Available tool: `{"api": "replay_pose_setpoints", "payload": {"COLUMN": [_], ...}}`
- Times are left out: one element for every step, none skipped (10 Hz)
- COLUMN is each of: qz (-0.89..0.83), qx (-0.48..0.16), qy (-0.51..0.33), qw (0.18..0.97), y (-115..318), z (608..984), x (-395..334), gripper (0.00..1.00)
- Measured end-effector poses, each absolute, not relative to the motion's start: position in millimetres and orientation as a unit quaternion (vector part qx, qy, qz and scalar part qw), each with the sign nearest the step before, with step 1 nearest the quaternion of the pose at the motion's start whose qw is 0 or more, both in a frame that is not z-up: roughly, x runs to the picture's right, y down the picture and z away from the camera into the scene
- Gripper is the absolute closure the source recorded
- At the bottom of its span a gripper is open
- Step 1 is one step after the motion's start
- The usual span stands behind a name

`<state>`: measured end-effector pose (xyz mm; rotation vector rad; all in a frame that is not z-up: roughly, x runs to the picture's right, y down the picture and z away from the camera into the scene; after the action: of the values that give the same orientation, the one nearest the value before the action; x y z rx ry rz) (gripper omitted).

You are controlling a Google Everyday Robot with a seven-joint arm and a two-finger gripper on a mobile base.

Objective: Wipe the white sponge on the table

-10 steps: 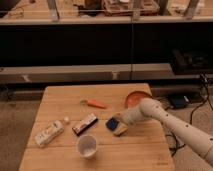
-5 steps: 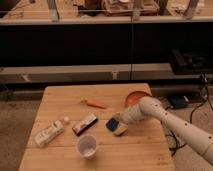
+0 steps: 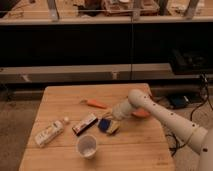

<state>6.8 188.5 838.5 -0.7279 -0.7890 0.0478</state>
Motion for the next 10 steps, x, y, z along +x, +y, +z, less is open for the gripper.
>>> {"api": "replay_pose_setpoints", "payload": {"qz": [0.015, 0.009, 0.012, 0.021, 0.031, 0.044, 0.059, 0.071, 0.086, 0.098], "qx": [-0.348, -0.347, -0.342, -0.334, -0.328, -0.317, -0.305, -0.297, -0.290, -0.286], "qy": [-0.378, -0.380, -0.379, -0.375, -0.370, -0.363, -0.352, -0.343, -0.332, -0.325], "qw": [0.858, 0.857, 0.860, 0.864, 0.869, 0.875, 0.883, 0.888, 0.894, 0.896], "y": [184.4, 178.5, 170.1, 158.2, 149.6, 139.2, 130.2, 124.9, 121.1, 118.5], "z": [837.6, 837.5, 839.9, 847.3, 853.8, 860.8, 866.8, 870.2, 873.8, 874.9], "x": [3.6, -1.1, 0.4, 5.6, 11.1, 21.6, 36.9, 49.7, 65.8, 79.4], "gripper": [1.00, 1.00, 1.00, 1.00, 1.00, 1.00, 1.00, 1.00, 1.00, 0.96]}}
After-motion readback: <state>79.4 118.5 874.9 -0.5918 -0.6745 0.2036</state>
